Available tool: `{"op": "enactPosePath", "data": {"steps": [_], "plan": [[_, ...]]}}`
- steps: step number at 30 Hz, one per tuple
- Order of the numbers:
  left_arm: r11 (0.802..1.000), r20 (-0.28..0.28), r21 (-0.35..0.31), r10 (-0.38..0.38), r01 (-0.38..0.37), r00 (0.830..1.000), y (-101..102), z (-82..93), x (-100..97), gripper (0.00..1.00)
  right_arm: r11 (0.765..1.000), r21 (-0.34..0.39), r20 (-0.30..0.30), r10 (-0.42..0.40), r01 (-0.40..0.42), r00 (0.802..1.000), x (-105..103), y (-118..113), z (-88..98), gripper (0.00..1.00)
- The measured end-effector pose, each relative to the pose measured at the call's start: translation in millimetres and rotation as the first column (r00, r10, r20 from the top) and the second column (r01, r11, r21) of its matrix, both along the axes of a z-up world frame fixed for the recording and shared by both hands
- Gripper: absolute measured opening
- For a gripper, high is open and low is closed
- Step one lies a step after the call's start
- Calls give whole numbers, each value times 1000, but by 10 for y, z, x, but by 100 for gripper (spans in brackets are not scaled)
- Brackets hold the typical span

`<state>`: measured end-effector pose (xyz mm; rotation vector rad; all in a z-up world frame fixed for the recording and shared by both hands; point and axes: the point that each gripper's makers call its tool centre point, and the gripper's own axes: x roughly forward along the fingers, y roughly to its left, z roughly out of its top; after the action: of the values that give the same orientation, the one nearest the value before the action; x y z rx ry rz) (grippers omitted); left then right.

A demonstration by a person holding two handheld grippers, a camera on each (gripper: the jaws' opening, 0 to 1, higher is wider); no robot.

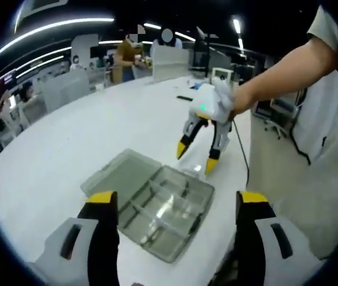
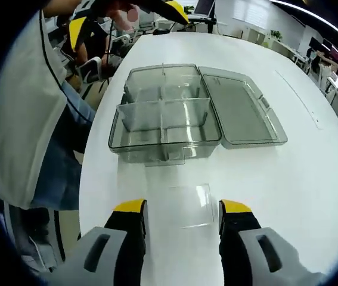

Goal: Insert the divider into the dual guide fixture by aligning both edges with the guide slots and pushing it downward to the bottom, including one-sided entry, uneven engagement, binding, and posture correction.

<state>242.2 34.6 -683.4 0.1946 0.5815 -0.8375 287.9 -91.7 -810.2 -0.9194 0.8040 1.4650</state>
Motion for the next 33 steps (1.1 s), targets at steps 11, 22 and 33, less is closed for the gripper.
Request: {"op": "enactPosePath", "data": {"steps": [11, 22, 33], "plan": [[1000, -15, 4, 19, -19, 1000, 60, -49, -33, 79, 996, -56, 27, 66, -64, 997, 10, 4, -65, 38], [1000, -21, 2, 27, -27, 999, 75, -61, -54, 79, 993, -85, 4, 85, -84, 996, 6, -2, -105, 35], [1000, -21, 2, 31, -31, 999, 92, -57, -47, 79, 986, -124, -1, 113, -112, 994, 37, -9, -110, 29]]}}
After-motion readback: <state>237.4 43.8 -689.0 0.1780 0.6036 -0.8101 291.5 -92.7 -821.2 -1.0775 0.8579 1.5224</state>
